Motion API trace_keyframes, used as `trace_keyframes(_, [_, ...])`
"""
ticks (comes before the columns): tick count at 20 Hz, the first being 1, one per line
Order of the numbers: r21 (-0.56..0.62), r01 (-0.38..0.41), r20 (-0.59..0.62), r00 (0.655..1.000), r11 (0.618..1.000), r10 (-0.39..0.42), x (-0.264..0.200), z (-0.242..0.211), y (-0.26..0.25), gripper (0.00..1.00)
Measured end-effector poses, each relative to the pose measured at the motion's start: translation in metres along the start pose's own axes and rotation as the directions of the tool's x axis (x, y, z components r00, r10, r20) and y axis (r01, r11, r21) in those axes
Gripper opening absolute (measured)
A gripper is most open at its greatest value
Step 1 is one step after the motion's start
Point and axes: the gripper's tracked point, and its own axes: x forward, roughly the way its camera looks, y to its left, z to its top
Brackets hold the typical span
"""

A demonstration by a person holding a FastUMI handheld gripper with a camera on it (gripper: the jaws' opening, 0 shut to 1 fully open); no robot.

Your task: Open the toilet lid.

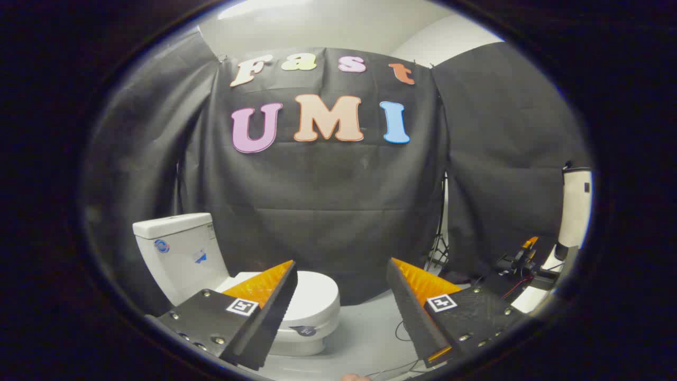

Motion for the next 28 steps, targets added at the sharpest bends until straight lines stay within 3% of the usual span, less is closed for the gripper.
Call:
trace_keyframes(20, [-0.043,-0.016,-0.015,1.000,0.999,0.015,0.002,-0.006,0.004,1.00])
trace_keyframes(28, [-0.003,-0.014,-0.065,0.998,1.000,0.014,0.019,-0.028,0.011,1.00])
